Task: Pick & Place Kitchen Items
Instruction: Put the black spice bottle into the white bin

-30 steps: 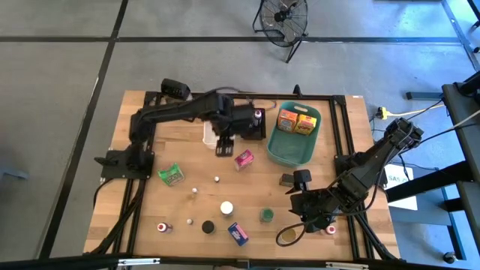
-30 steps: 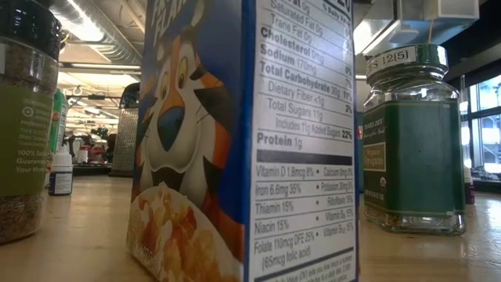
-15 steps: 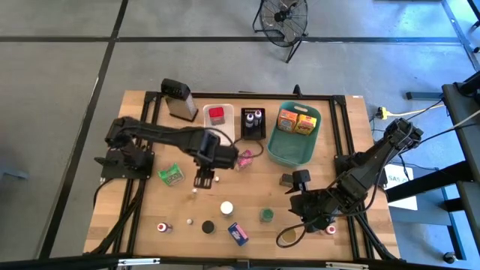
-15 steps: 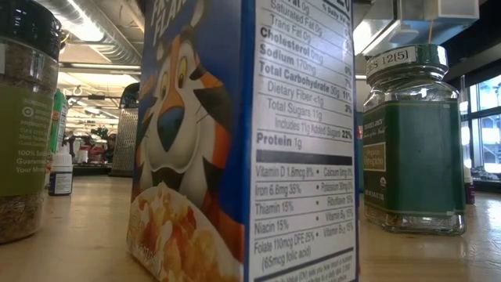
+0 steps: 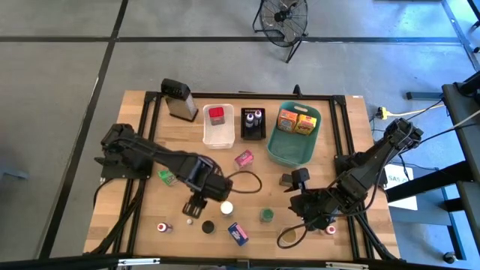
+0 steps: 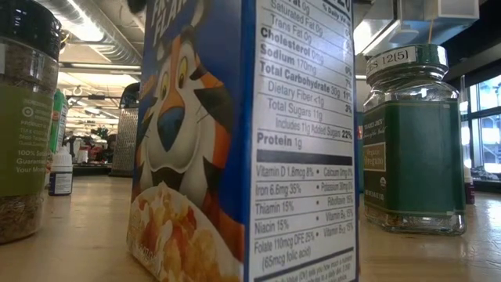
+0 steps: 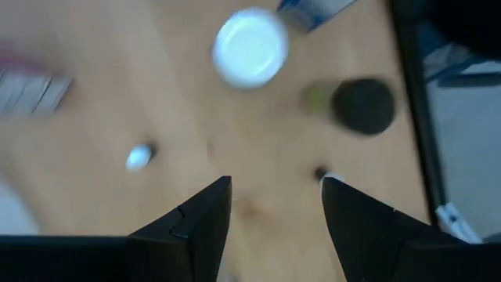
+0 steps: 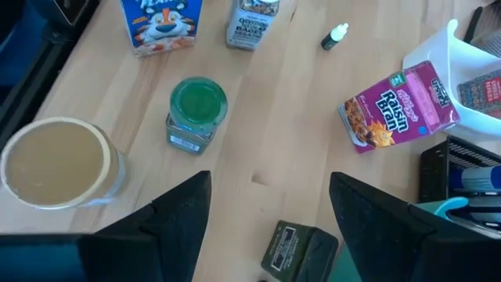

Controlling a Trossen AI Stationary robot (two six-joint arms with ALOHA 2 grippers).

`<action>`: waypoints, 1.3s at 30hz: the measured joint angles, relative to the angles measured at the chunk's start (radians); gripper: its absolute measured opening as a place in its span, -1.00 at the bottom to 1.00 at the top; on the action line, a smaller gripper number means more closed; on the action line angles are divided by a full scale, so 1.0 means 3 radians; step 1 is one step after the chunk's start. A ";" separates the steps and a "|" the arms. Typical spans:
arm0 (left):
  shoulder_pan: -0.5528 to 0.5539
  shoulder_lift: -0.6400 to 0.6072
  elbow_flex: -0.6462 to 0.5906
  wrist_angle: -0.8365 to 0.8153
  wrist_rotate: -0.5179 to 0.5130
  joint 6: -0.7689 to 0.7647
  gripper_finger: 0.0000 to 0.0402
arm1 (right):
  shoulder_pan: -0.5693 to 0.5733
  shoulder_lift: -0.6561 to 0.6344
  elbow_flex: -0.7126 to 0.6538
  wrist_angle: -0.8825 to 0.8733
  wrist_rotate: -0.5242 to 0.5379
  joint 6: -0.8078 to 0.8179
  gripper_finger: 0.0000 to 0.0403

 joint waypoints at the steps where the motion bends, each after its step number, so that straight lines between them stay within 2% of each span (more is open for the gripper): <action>1: -0.0046 0.0000 0.0000 0.0076 0.0001 -0.0014 -0.03 | 0.0000 0.0000 0.0000 -0.0013 0.0000 0.0001 0.31; 12: -0.0414 0.0032 0.0000 0.0416 -0.0108 -0.0336 -0.03 | 0.0001 0.0000 0.0000 -0.0039 -0.0001 0.0015 0.31; 20: -0.0606 0.0083 -0.0092 0.0492 -0.0322 -0.0293 -0.03 | 0.0001 0.0000 -0.0001 -0.0039 0.0000 0.0010 0.31; 26: -0.0657 0.0103 -0.0271 0.0680 -0.0266 -0.0275 -0.03 | -0.0004 0.0000 -0.0001 -0.0039 -0.0001 -0.0100 0.31; 39: -0.0671 0.0111 -0.0276 0.0689 -0.0256 -0.0127 -0.03 | -0.0009 0.0000 -0.0001 -0.0033 -0.0001 -0.0299 0.31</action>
